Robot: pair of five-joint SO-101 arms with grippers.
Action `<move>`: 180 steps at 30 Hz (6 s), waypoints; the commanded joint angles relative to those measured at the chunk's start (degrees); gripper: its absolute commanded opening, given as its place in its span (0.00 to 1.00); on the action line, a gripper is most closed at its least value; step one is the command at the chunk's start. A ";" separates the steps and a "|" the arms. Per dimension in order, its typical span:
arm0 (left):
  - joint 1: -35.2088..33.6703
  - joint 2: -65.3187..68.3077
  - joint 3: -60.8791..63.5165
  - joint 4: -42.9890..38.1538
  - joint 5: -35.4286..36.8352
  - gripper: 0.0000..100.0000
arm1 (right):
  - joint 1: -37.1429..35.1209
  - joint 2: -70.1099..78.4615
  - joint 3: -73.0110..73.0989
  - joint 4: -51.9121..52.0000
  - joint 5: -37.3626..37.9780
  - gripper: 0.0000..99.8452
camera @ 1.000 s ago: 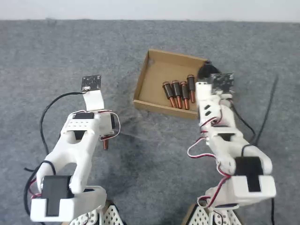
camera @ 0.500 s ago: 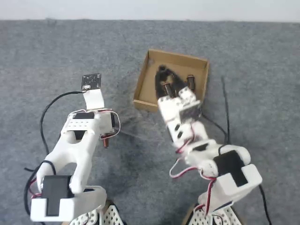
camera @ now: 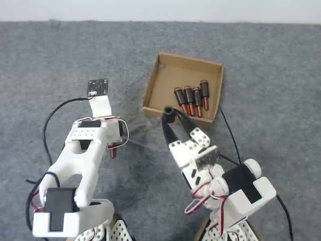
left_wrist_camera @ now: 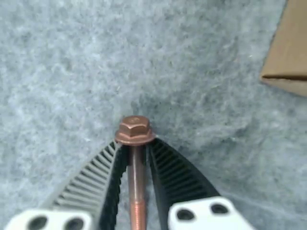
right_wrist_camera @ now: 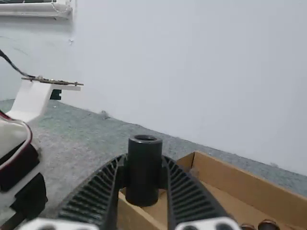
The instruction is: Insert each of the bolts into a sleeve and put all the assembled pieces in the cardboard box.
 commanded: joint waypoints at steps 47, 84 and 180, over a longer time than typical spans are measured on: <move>22.68 -50.99 -0.92 -9.41 -0.09 0.01 | -1.19 -0.13 3.08 1.89 0.26 0.01; 32.26 -52.75 18.86 -33.14 0.00 0.01 | -1.01 -0.31 3.08 -0.75 0.18 0.01; 31.74 -51.25 36.00 -43.69 9.67 0.21 | 0.84 -0.31 2.90 -1.01 0.18 0.01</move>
